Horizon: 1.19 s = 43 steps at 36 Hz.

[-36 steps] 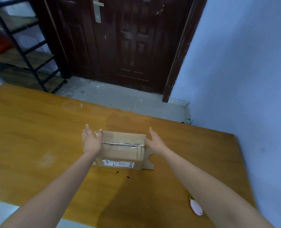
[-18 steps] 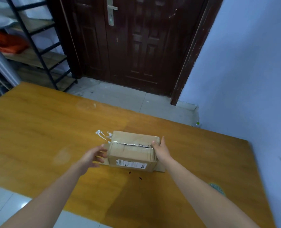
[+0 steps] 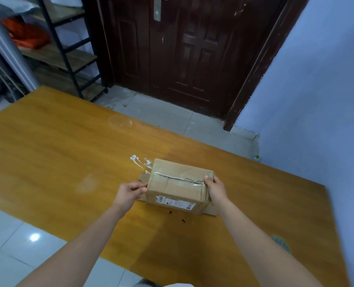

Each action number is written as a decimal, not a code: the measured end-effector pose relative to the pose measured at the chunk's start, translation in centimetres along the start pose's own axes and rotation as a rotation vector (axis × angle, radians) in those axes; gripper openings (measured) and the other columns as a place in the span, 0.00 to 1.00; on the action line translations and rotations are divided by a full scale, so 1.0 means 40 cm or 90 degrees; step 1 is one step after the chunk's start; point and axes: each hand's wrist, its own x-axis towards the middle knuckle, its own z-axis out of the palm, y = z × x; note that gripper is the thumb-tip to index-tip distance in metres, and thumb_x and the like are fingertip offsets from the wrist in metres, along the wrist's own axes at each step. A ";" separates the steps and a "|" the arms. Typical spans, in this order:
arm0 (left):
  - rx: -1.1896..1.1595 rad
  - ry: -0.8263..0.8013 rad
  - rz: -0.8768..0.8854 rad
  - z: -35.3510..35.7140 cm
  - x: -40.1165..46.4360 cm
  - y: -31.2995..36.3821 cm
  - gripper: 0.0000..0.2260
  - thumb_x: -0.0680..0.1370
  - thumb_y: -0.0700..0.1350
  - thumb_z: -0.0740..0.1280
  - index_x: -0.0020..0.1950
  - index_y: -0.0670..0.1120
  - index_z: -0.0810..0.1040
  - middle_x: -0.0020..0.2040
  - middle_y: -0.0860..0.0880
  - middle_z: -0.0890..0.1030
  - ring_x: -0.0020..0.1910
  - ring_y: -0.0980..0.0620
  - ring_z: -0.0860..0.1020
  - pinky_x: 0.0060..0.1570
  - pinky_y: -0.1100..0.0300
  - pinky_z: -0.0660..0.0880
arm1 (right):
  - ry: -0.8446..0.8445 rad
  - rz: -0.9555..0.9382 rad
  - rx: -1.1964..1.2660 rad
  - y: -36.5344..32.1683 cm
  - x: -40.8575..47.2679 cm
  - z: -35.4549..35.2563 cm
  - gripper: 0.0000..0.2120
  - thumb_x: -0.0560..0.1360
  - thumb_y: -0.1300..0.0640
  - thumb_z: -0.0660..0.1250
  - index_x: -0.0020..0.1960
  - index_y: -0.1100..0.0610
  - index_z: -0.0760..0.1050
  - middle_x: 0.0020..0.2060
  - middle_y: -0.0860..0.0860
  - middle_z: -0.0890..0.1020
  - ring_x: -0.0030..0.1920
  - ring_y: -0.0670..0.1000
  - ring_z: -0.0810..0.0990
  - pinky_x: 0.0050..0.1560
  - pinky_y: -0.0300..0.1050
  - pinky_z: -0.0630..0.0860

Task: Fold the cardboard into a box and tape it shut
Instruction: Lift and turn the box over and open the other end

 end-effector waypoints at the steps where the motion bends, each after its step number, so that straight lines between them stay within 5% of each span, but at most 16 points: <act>1: -0.004 -0.003 0.003 -0.001 -0.001 0.000 0.11 0.74 0.34 0.69 0.55 0.42 0.81 0.43 0.50 0.80 0.42 0.55 0.77 0.38 0.59 0.75 | -0.001 0.003 0.004 -0.001 0.000 0.001 0.08 0.81 0.55 0.59 0.58 0.52 0.72 0.48 0.50 0.80 0.42 0.47 0.79 0.35 0.39 0.73; 9: 0.013 -0.078 -0.030 -0.021 0.038 0.011 0.07 0.73 0.34 0.69 0.36 0.42 0.77 0.36 0.52 0.82 0.40 0.54 0.77 0.40 0.59 0.73 | -0.006 0.013 -0.014 0.003 0.005 0.000 0.09 0.80 0.54 0.60 0.58 0.53 0.73 0.54 0.55 0.81 0.54 0.58 0.80 0.57 0.55 0.77; 17: 0.086 -0.173 -0.084 -0.010 0.082 -0.005 0.09 0.75 0.35 0.68 0.39 0.46 0.71 0.38 0.50 0.74 0.39 0.54 0.73 0.41 0.60 0.73 | -0.020 0.024 -0.046 -0.008 0.021 -0.004 0.12 0.80 0.52 0.59 0.60 0.55 0.74 0.50 0.52 0.81 0.49 0.54 0.80 0.51 0.50 0.77; 23: 0.098 -0.198 -0.155 -0.032 0.103 -0.003 0.09 0.78 0.42 0.65 0.38 0.48 0.73 0.38 0.51 0.78 0.42 0.51 0.76 0.46 0.56 0.73 | -0.011 0.013 -0.070 -0.016 0.019 0.003 0.14 0.81 0.52 0.58 0.62 0.56 0.73 0.56 0.55 0.80 0.54 0.56 0.80 0.56 0.53 0.77; 27: 0.045 -0.066 -0.133 -0.018 0.107 0.000 0.09 0.81 0.50 0.59 0.52 0.47 0.76 0.51 0.49 0.79 0.53 0.47 0.75 0.54 0.51 0.72 | -0.024 0.006 -0.088 -0.011 0.016 0.005 0.18 0.81 0.51 0.58 0.68 0.57 0.69 0.57 0.54 0.79 0.52 0.54 0.79 0.51 0.48 0.75; 30: -0.016 -0.015 -0.078 0.024 0.116 0.035 0.20 0.82 0.55 0.52 0.72 0.51 0.63 0.64 0.50 0.71 0.62 0.49 0.70 0.64 0.49 0.68 | -0.020 0.009 -0.091 -0.004 0.017 0.008 0.23 0.81 0.49 0.57 0.74 0.55 0.62 0.64 0.54 0.76 0.58 0.54 0.77 0.57 0.50 0.75; 33: 0.004 -0.042 -0.053 0.069 0.127 0.068 0.23 0.81 0.58 0.51 0.76 0.54 0.58 0.69 0.52 0.67 0.68 0.49 0.66 0.68 0.50 0.64 | -0.011 0.020 -0.071 0.000 0.009 0.011 0.29 0.80 0.47 0.58 0.78 0.51 0.51 0.70 0.54 0.70 0.66 0.56 0.72 0.63 0.50 0.72; 38: 0.046 -0.018 0.030 0.098 0.130 0.079 0.10 0.80 0.52 0.61 0.54 0.50 0.79 0.47 0.54 0.81 0.50 0.49 0.79 0.41 0.63 0.74 | -0.002 0.017 -0.070 0.000 0.006 0.016 0.31 0.80 0.47 0.58 0.78 0.49 0.47 0.75 0.53 0.63 0.72 0.58 0.65 0.70 0.55 0.65; 43: 0.212 0.125 0.059 0.106 0.126 0.081 0.16 0.78 0.54 0.64 0.55 0.44 0.82 0.34 0.57 0.76 0.39 0.52 0.75 0.44 0.54 0.74 | 0.013 0.008 -0.072 0.007 0.010 0.023 0.29 0.80 0.48 0.58 0.78 0.51 0.51 0.73 0.54 0.65 0.71 0.57 0.66 0.69 0.52 0.66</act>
